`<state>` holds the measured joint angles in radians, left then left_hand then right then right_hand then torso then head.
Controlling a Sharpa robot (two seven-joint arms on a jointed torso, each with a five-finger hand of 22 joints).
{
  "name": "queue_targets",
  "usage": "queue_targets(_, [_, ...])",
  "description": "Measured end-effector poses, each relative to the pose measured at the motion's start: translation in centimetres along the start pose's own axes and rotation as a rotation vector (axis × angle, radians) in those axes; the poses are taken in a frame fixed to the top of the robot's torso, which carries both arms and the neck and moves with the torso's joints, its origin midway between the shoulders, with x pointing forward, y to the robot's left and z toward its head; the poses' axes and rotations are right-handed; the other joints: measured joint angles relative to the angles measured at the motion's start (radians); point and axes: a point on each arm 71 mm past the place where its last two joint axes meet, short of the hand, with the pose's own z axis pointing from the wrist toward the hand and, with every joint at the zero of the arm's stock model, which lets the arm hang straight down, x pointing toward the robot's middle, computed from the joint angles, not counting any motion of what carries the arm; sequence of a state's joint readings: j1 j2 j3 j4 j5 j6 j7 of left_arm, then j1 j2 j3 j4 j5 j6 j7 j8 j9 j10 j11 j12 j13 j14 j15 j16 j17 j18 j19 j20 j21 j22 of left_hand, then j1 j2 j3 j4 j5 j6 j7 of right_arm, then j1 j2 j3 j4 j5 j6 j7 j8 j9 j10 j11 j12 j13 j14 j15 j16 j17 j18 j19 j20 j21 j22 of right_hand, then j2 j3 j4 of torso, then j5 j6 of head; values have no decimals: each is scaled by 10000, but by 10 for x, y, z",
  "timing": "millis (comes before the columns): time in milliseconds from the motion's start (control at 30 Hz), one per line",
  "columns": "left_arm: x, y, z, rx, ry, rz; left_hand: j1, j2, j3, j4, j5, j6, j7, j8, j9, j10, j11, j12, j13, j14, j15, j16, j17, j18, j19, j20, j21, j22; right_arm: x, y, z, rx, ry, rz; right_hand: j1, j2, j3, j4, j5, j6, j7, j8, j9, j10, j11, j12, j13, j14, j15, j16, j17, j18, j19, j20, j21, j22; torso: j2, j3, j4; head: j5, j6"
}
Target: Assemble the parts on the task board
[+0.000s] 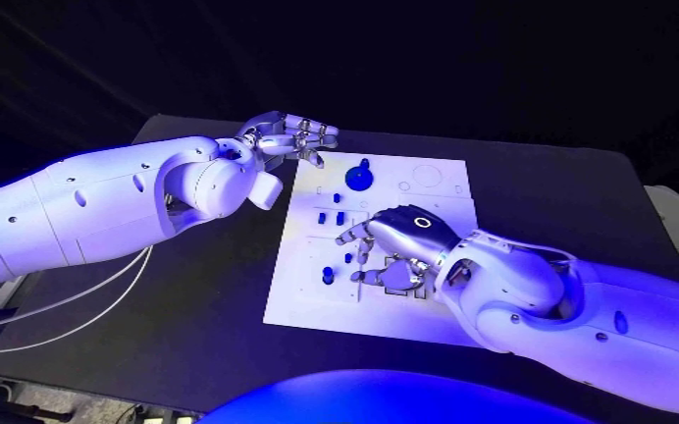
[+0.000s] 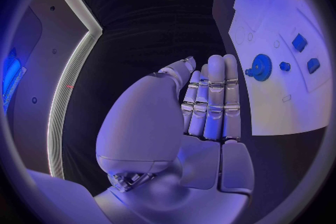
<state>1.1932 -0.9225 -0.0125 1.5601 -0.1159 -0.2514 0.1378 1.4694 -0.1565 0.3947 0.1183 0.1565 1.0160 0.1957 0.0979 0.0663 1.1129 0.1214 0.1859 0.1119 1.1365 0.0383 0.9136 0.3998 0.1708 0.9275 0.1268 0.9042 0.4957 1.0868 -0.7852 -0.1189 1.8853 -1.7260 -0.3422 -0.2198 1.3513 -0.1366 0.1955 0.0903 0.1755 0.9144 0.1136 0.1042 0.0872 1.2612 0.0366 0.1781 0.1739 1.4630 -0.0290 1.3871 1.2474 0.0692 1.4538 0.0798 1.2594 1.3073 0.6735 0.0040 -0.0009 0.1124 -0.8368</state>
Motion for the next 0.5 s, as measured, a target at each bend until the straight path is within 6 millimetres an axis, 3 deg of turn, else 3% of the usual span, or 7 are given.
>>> queue_targets(100, [0,0,0,-2,-5,1,0,0,0,0,0,0,0,0,0,0,0,0,0,0,0,0,0,1,0,0,0,0,-18,-26,-18,746,-380,329,61,61,51,8,182,918,143,435,167,446,76,423,263,0,0,-22,18,0,-17,-17,25,0,-9,-12,-4,-188,51])
queue_targets(200, [-1,0,-1,-6,-14,3,0,0,0,0,0,0,0,0,0,0,0,0,-1,0,0,0,0,1,0,0,0,0,-31,-52,-39,1760,-584,1054,-225,114,-187,296,219,1285,53,619,246,1046,-3,1244,838,3,-4,-22,-7,-1,37,-70,249,7,-30,-30,-22,-446,93])
queue_targets(233, [-1,0,-1,-8,-14,4,0,0,0,0,0,0,0,0,0,0,0,0,-1,0,0,0,0,0,0,0,0,0,-33,-60,-45,2076,-611,1309,-485,102,-342,456,305,1319,18,626,264,1327,-51,2023,1537,37,-46,-11,22,0,60,-93,400,8,-39,-35,-29,-540,101])
queue_targets(300, [-1,0,-1,-13,-5,3,0,0,0,0,0,0,0,0,0,0,0,0,-1,0,0,0,0,1,0,0,0,-1,-37,-75,-62,2808,-645,1863,-710,83,-794,625,648,1420,-133,843,430,1597,-215,5370,5085,34,-225,268,398,-167,120,-167,805,8,-57,-48,-42,-717,111])
queue_targets(367, [0,1,-1,-16,-1,4,0,0,0,0,0,0,0,0,0,0,0,0,-1,0,0,0,0,0,0,0,0,-9,-39,-85,-76,3405,-631,2259,-791,252,-1257,783,800,1510,-206,1131,716,1433,-301,8481,8122,34,-253,538,582,-167,125,-229,1147,8,-78,-62,-58,-907,118])
queue_targets(500, [0,1,-1,-31,2,8,0,0,0,0,0,0,0,0,0,0,0,0,-1,0,0,0,0,0,0,0,0,-9,-40,-95,-98,4323,-529,2699,-937,388,-1834,1089,1038,1538,-205,1472,1132,1362,-265,10242,9798,16,-270,774,607,-217,126,-229,1523,7,-107,-81,-91,-1137,110])
